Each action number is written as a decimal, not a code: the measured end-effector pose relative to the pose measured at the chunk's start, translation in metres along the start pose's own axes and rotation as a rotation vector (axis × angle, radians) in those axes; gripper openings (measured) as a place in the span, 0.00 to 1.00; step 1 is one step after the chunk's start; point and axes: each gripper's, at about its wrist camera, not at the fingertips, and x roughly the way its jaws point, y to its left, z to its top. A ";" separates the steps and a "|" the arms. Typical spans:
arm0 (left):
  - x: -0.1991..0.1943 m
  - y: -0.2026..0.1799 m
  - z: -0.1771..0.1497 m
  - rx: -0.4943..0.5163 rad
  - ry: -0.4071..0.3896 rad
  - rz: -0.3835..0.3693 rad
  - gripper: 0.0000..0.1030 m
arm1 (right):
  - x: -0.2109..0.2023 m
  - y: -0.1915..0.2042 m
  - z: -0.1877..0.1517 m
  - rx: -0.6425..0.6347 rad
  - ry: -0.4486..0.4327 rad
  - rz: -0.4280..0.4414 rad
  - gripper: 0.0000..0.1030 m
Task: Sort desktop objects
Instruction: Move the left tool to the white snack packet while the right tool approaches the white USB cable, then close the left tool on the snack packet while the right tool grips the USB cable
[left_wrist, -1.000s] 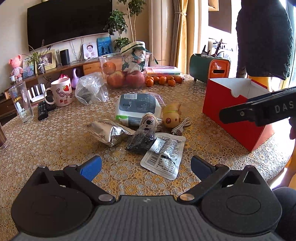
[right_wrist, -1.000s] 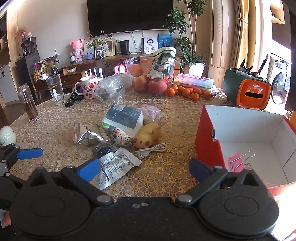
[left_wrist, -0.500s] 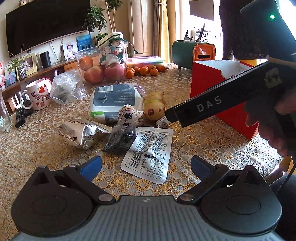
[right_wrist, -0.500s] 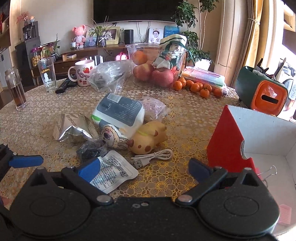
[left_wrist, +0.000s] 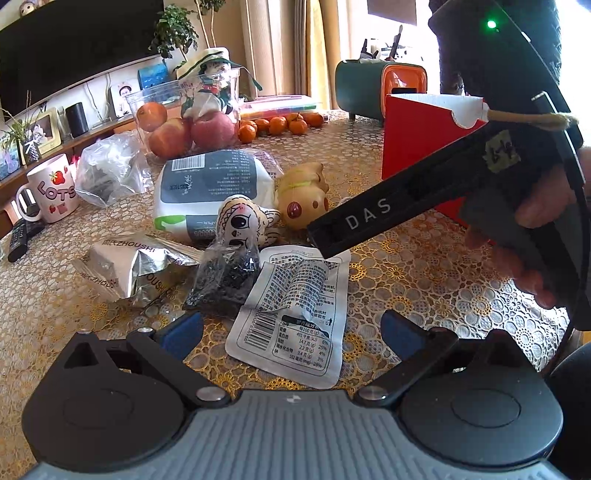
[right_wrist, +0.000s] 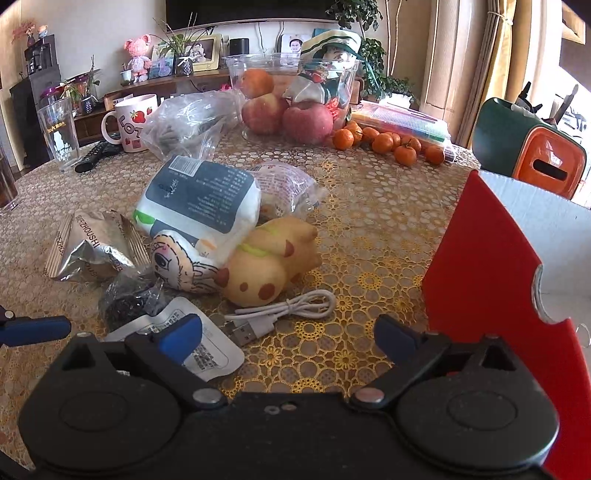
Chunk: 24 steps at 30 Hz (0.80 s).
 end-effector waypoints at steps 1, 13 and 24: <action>0.001 0.000 0.000 0.003 -0.004 -0.001 0.99 | 0.002 0.000 0.000 0.000 -0.002 0.001 0.95; 0.013 -0.001 -0.003 0.010 0.007 -0.042 0.98 | 0.021 0.004 0.000 -0.037 -0.005 0.033 0.91; 0.020 0.001 0.001 -0.031 0.003 -0.075 0.87 | 0.026 -0.001 -0.005 -0.014 -0.036 0.043 0.92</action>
